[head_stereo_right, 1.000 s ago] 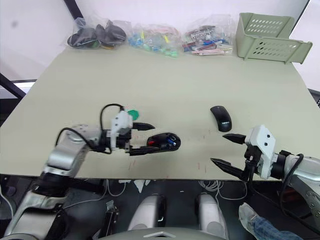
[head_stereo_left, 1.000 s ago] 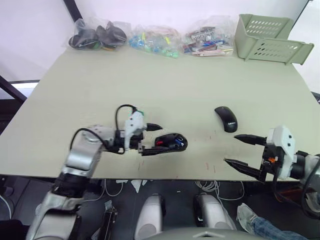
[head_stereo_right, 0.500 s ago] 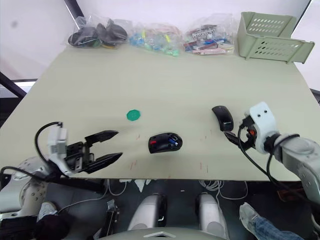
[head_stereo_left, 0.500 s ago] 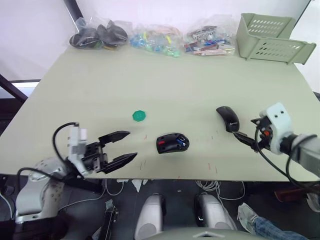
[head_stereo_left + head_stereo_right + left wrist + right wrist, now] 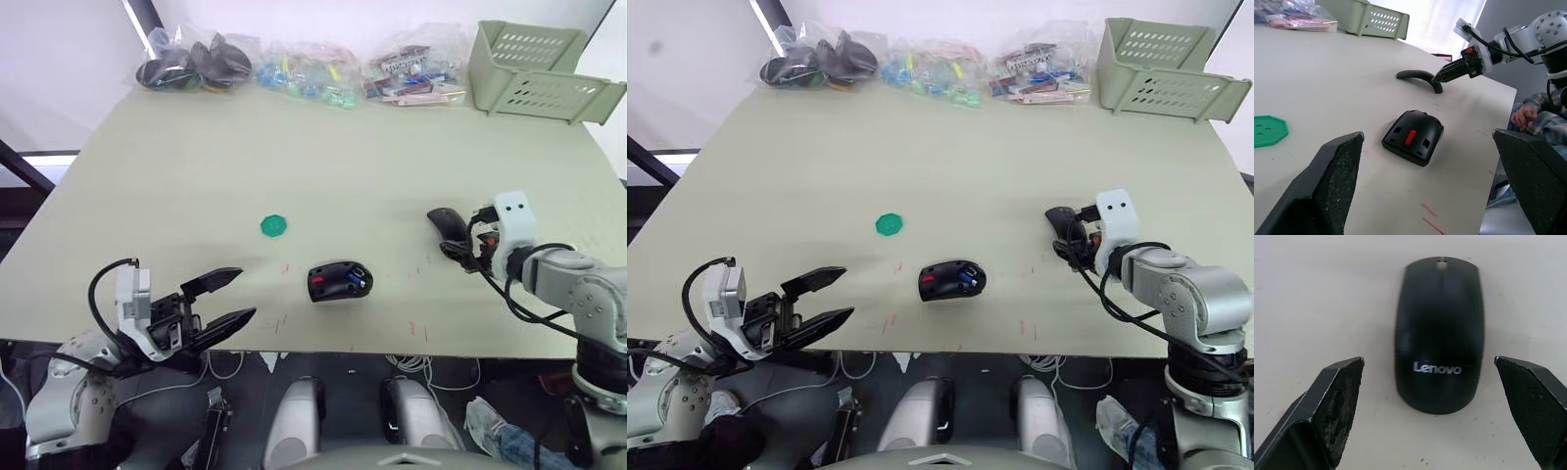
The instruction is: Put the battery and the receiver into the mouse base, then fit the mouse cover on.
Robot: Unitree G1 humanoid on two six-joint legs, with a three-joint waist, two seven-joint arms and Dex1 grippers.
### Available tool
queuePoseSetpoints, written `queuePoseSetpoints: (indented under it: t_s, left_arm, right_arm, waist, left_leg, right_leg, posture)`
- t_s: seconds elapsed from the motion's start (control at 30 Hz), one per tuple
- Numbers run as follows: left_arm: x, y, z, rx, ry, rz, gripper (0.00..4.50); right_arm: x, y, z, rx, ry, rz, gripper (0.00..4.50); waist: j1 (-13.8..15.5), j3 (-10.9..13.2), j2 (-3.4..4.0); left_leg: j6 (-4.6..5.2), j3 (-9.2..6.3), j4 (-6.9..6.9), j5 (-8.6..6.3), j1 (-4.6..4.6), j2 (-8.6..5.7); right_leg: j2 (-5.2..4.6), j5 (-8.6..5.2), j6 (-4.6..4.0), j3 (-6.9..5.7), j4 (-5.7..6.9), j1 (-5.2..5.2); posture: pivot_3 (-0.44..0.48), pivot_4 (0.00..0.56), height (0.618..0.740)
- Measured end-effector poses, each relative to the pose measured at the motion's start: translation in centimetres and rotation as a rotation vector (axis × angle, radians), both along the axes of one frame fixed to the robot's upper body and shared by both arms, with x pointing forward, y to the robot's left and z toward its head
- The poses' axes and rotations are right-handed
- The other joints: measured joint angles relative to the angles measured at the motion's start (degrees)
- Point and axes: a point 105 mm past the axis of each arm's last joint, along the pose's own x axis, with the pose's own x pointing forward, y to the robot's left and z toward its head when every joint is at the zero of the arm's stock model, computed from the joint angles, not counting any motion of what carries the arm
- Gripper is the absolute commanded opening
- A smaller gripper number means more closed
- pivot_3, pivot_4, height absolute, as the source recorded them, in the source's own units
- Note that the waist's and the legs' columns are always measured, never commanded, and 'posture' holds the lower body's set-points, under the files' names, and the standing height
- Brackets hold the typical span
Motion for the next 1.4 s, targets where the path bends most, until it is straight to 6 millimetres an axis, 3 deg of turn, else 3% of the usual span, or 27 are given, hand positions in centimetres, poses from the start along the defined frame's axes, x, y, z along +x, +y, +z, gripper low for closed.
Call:
queuePoseSetpoints:
  t_s: [0.47, 0.5, 0.53, 0.57, 0.6, 1.1, 1.2, 1.23, 1.27, 1.4]
  left_arm:
    - [0.4, -0.4, 0.5, 0.002, -0.022, -0.012, 4.47]
    - [0.3, -0.4, 0.6, 0.005, -0.024, -0.018, 4.5]
    - [0.3, -0.4, 0.6, 0.006, -0.024, -0.018, 4.5]
    - [0.3, -0.4, 0.6, 0.007, -0.025, -0.023, 4.5]
    - [0.2, -0.4, 0.7, 0.007, -0.026, -0.028, 4.5]
    - [0.1, -0.5, 1.2, 0.02, -0.082, -0.057, 4.5]
    - [0.1, -0.5, 1.2, 0.02, -0.081, -0.054, 4.5]
    - [0.1, -0.5, 1.2, 0.02, -0.082, -0.054, 4.5]
    - [0.1, -0.5, 1.2, 0.02, -0.082, -0.054, 4.5]
    - [0.2, -0.5, 1.3, 0.02, -0.084, -0.054, 4.5]
  right_arm:
    - [0.6, 0.8, -0.5, 0.015, -0.021, -0.034, 4.5]
    - [0.7, 0.8, -0.5, 0.016, -0.024, -0.037, 3.92]
    - [0.7, 0.8, -0.5, 0.016, -0.025, -0.038, 3.85]
    - [0.7, 0.8, -0.5, 0.017, -0.026, -0.038, 3.15]
    - [0.7, 0.8, -0.5, 0.017, -0.027, -0.037, 2.98]
    - [0.8, 1.2, -0.4, 0.02, -0.041, -0.021, 2.98]
    - [0.7, 1.5, -0.6, 0.024, -0.03, -0.011, 3.69]
    - [0.6, 1.6, -0.8, 0.028, -0.024, -0.009, 4.25]
    - [0.6, 1.7, -0.9, 0.027, -0.019, -0.007, 4.46]
    - [0.6, 1.6, -1.1, 0.013, -0.017, -0.011, 4.46]
  waist:
    - [-0.21, 0.0, 0.01]
    - [-0.24, 0.0, 0.01]
    - [-0.29, 0.0, 0.01]
    - [-0.35, 0.0, 0.01]
    - [-0.45, 0.0, 0.01]
    - [-1.33, -0.08, -0.08]
    - [-1.33, -0.08, -0.07]
    - [-1.32, -0.07, -0.07]
    - [-1.32, -0.07, -0.06]
    - [-1.31, -0.07, -0.06]
  left_leg:
    - [0.0, 0.0, 0.01, 0.0, 0.02, 0.02]
    - [0.0, 0.0, 0.01, 0.0, 0.02, 0.02]
    - [0.0, -0.01, 0.01, 0.0, 0.02, 0.02]
    - [0.0, -0.01, 0.01, 0.0, 0.02, 0.02]
    - [0.0, -0.02, 0.01, 0.0, 0.02, 0.02]
    - [0.0, -0.02, 0.01, 0.0, 0.12, 0.05]
    - [0.0, -0.02, 0.01, 0.0, 0.12, 0.05]
    - [0.0, -0.03, 0.01, 0.0, 0.12, 0.05]
    - [0.0, -0.03, 0.01, 0.0, 0.1, 0.05]
    - [0.0, -0.02, 0.01, 0.0, 0.07, 0.04]
  right_leg:
    - [0.04, 0.0, 0.0, 0.0, 0.05, 0.0]
    - [0.04, 0.0, 0.0, 0.0, 0.05, 0.0]
    - [0.04, 0.0, 0.0, 0.0, 0.05, 0.0]
    - [0.04, 0.0, 0.0, -0.01, 0.05, 0.0]
    - [0.04, 0.0, 0.0, -0.01, 0.05, 0.0]
    - [0.07, -0.02, 0.02, 0.0, 0.09, 0.07]
    - [0.07, -0.02, 0.02, 0.0, 0.1, 0.06]
    - [0.07, -0.02, 0.02, 0.0, 0.1, 0.06]
    - [0.07, -0.02, 0.02, 0.0, 0.1, 0.05]
    - [0.05, -0.02, 0.02, 0.0, 0.08, 0.05]
  posture:
    - [0.0, 0.15, 0.74]
    - [0.0, 0.15, 0.74]
    - [0.0, 0.15, 0.74]
    - [0.0, 0.15, 0.74]
    - [0.0, 0.15, 0.74]
    - [0.0, 0.15, 0.74]
    - [0.0, 0.15, 0.74]
    - [0.0, 0.15, 0.74]
    - [0.0, 0.15, 0.74]
    - [0.0, 0.15, 0.74]
